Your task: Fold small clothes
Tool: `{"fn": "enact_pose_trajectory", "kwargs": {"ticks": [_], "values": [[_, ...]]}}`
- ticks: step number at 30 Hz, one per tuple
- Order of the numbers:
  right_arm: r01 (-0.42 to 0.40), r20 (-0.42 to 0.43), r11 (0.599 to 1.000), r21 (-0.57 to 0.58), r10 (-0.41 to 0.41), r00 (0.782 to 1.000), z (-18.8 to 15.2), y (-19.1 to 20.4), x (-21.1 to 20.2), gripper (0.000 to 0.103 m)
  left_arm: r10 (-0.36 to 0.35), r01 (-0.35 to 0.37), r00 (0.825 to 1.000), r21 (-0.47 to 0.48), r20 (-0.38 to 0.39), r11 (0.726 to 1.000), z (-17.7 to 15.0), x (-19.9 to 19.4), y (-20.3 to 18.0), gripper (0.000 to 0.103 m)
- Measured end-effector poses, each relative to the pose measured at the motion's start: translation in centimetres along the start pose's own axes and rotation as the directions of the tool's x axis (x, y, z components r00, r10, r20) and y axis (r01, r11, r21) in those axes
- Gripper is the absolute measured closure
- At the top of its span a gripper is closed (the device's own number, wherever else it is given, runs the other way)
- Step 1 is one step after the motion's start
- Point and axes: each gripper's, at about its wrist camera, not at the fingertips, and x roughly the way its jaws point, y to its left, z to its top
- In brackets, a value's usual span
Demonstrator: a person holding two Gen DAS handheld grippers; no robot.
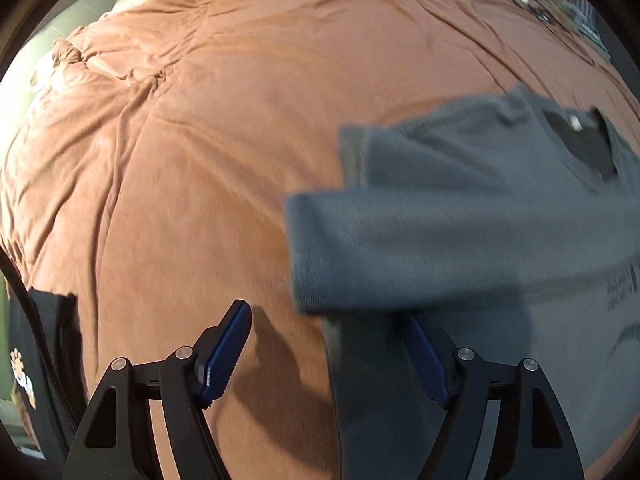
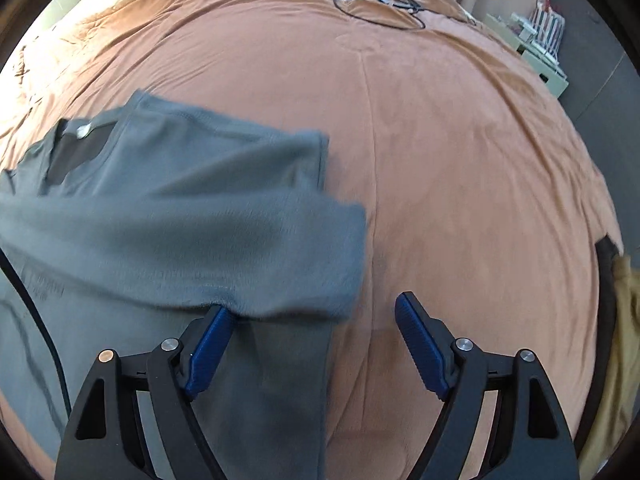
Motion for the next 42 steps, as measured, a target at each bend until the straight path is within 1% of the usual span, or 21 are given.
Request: {"fn": "enact_pose_trajectory", "kwargs": {"ticks": [5,9,12,14,15,16,17,19,23,26,28,30,33,34,35,36,37,38,39,40,42], "values": [[0.005,0.014,0.999,0.036,-0.005,1.000,2.3,-0.9,1.1,0.024,-0.008,0.008,1.000,-0.037,0.016,0.999,2.8,1.3,0.8,0.023],[0.008,0.050,0.995,0.102,-0.013,0.999,4.7,-2.2,2.5,0.024,-0.003,0.005,0.999,-0.040,0.040,0.999,5.2,1.7,0.9,0.023],[0.047,0.083,0.987,0.154,-0.060,0.995,5.9,-2.9,3.2,0.024,0.018,-0.012,0.998,-0.085,0.060,0.996,7.0,1.7,1.3,0.023],[0.027,0.113,0.979,0.203,-0.050,0.992,6.3,-3.6,2.8,0.024,0.035,-0.025,0.996,-0.124,0.082,0.992,7.9,1.6,2.2,0.023],[0.000,0.126,0.974,0.226,-0.029,0.992,6.3,-4.1,2.5,0.024,0.071,-0.054,0.993,-0.160,0.099,0.986,8.4,1.3,2.8,0.023],[-0.034,0.140,0.969,0.246,-0.001,0.990,6.1,-4.5,2.1,0.024,0.077,-0.056,0.991,-0.182,0.111,0.982,8.7,1.0,3.2,0.024],[-0.066,0.153,0.965,0.254,0.027,0.988,5.9,-4.8,1.8,0.024,0.062,-0.035,0.990,-0.205,0.127,0.978,8.8,0.7,3.7,0.024],[-0.103,0.169,0.963,0.249,0.061,0.984,5.3,-5.5,1.2,0.024,-0.012,0.053,0.987,-0.251,0.159,0.967,8.8,-0.1,5.0,0.025],[-0.182,0.170,0.953,0.243,0.143,0.975,3.7,-7.2,1.4,0.024,-0.128,0.177,0.974,-0.266,0.189,0.948,7.7,-0.8,6.1,0.033],[-0.235,0.148,0.934,0.268,0.201,0.968,3.2,-8.6,2.5,0.037,-0.200,0.239,0.965,-0.263,0.169,0.935,7.6,0.1,6.3,0.040],[-0.278,0.138,0.914,0.295,0.247,0.959,2.9,-9.5,3.7,0.043,-0.228,0.262,0.962,-0.276,0.150,0.925,7.1,0.9,6.1,0.044],[-0.300,0.135,0.904,0.306,0.270,0.953,3.2,-10.0,4.7,0.050,-0.268,0.300,0.953,-0.297,0.143,0.907,6.6,1.6,6.1,0.053],[-0.330,0.143,0.892,0.310,0.299,0.943,4.2,-10.5,6.0,0.058,-0.309,0.337,0.941,-0.326,0.136,0.883,6.4,2.8,5.9,0.061],[-0.348,0.145,0.883,0.314,0.317,0.937,4.4,-10.7,6.6,0.066,-0.316,0.346,0.938,-0.329,0.141,0.879,6.5,3.1,5.9,0.063],[-0.353,0.147,0.881,0.316,0.322,0.935,4.7,-10.6,6.4,0.079,-0.326,0.357,0.934,-0.332,0.146,0.873,6.5,3.2,5.9,0.068],[-0.353,0.159,0.881,0.316,0.317,0.935,4.9,-10.6,6.4,0.087,-0.344,0.376,0.926,-0.338,0.154,0.863,6.6,3.4,5.9,0.074],[-0.348,0.171,0.885,0.309,0.309,0.936,5.0,-10.6,6.2,0.090,-0.353,0.386,0.922,-0.342,0.158,0.856,6.7,3.4,5.9,0.078],[-0.342,0.176,0.890,0.302,0.300,0.938,4.9,-10.3,5.6,0.096,-0.367,0.402,0.916,-0.346,0.165,0.848,6.7,3.4,6.0,0.086],[-0.335,0.182,0.896,0.290,0.292,0.939,5.0,-10.1,5.2,0.096,-0.369,0.408,0.913,-0.345,0.174,0.845,6.7,3.2,6.0,0.095],[-0.325,0.196,0.905,0.276,0.278,0.940,4.9,-10.0,4.4,0.097,-0.353,0.404,0.914,-0.341,0.202,0.849,6.7,2.6,6.1,0.097],[-0.310,0.213,0.915,0.259,0.259,0.942,4.2,-9.3,2.6,0.098,-0.340,0.414,0.902,-0.313,0.264,0.855,6.5,0.8,6.0,0.098]]}}
